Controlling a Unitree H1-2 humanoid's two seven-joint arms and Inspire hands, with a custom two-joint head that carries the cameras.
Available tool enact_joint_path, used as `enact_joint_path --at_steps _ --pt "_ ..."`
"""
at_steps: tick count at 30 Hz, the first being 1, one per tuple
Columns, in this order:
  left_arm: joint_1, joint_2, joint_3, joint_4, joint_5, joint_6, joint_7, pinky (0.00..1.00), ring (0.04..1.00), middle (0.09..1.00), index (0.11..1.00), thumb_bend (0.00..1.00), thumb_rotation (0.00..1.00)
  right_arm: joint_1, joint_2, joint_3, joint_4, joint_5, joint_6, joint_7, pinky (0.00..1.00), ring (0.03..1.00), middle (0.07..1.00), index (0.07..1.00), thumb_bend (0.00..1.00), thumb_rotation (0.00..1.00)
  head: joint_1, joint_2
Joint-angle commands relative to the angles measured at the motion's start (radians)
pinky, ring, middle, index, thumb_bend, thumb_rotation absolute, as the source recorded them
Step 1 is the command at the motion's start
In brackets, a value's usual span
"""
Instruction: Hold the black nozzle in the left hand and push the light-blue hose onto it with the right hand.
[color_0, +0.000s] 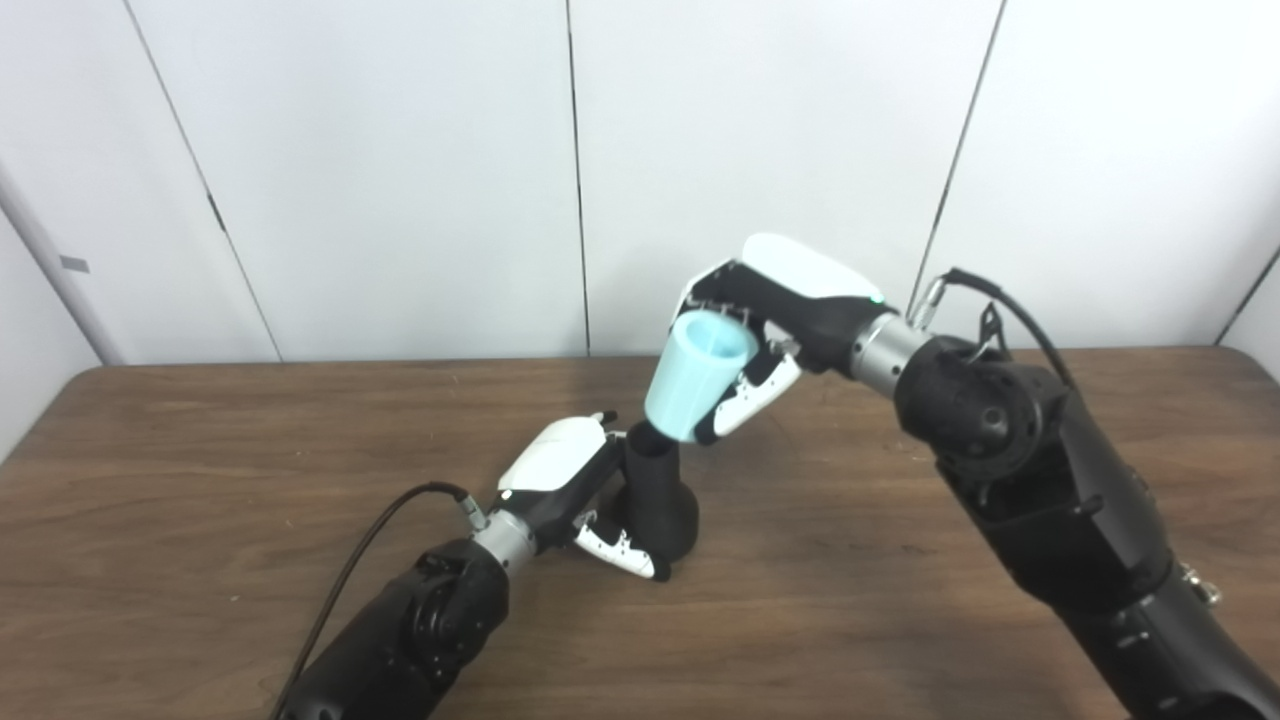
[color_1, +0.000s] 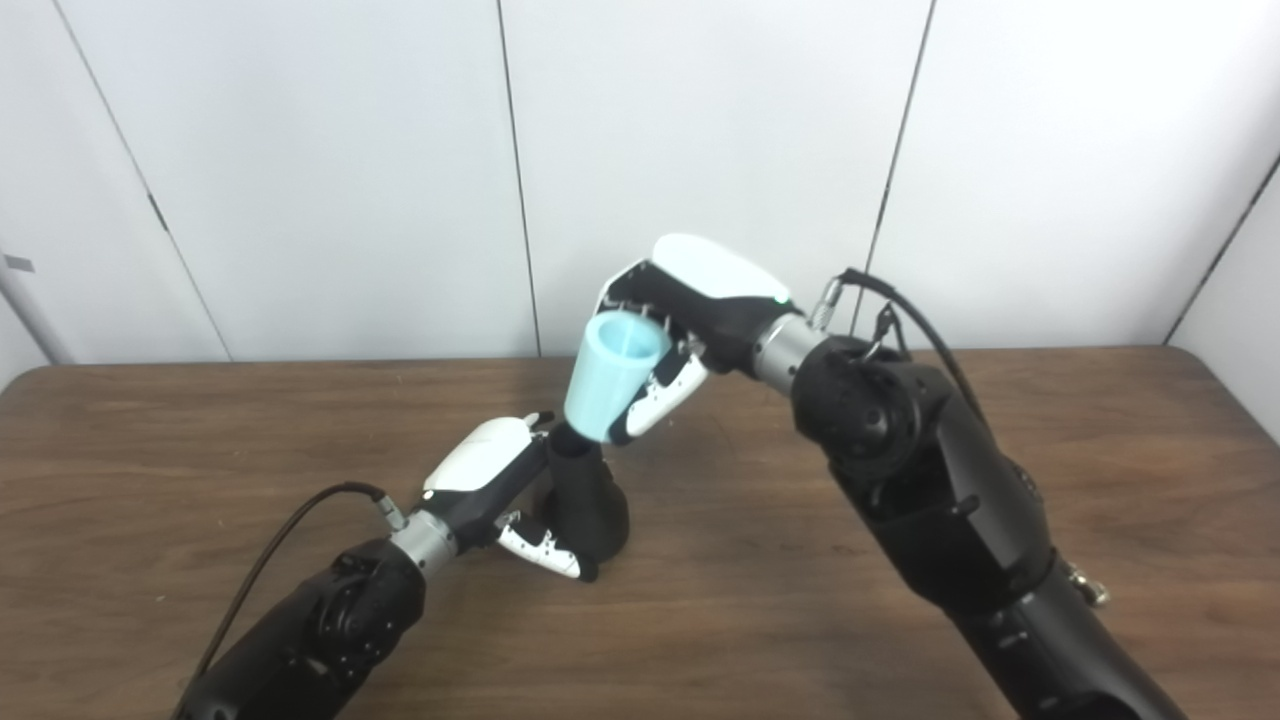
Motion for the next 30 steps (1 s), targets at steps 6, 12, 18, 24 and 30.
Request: enact_joint_path --at_steps 6,12,18,24,30 --pt "0.064 -0.028 -0.094 0.055 0.073 0.093 -0.154 1.00 0.629 0.503 0.474 0.52 0.00 -0.078 0.021 -0.005 -0.010 -0.011 -0.008 0.003 0.35 0.415 0.497 0.505 0.52 0.00 0.011 0.005" --pt "0.066 -0.030 -0.093 0.055 0.070 0.096 -0.151 1.00 0.635 0.503 0.474 0.52 0.00 -0.082 0.027 0.013 0.005 -0.027 -0.028 0.000 0.33 0.405 0.491 0.521 0.52 0.00 0.016 0.010" --pt "0.068 -0.033 -0.093 0.053 0.074 0.099 -0.150 1.00 0.635 0.501 0.475 0.52 0.00 -0.072 0.022 0.039 0.029 -0.045 -0.047 0.001 0.36 0.433 0.489 0.498 0.52 0.00 0.028 0.016" --pt "0.070 -0.034 -0.091 0.046 0.074 0.102 -0.148 1.00 0.632 0.502 0.474 0.52 0.00 -0.059 0.022 0.051 0.042 -0.048 -0.043 0.017 0.39 0.440 0.492 0.489 0.52 0.00 0.031 0.021" --pt "0.073 -0.036 -0.087 0.044 0.069 0.111 -0.149 1.00 0.631 0.504 0.473 0.52 0.00 -0.056 0.020 0.070 0.062 -0.053 -0.041 0.036 0.39 0.424 0.496 0.495 0.52 0.00 0.035 0.025"
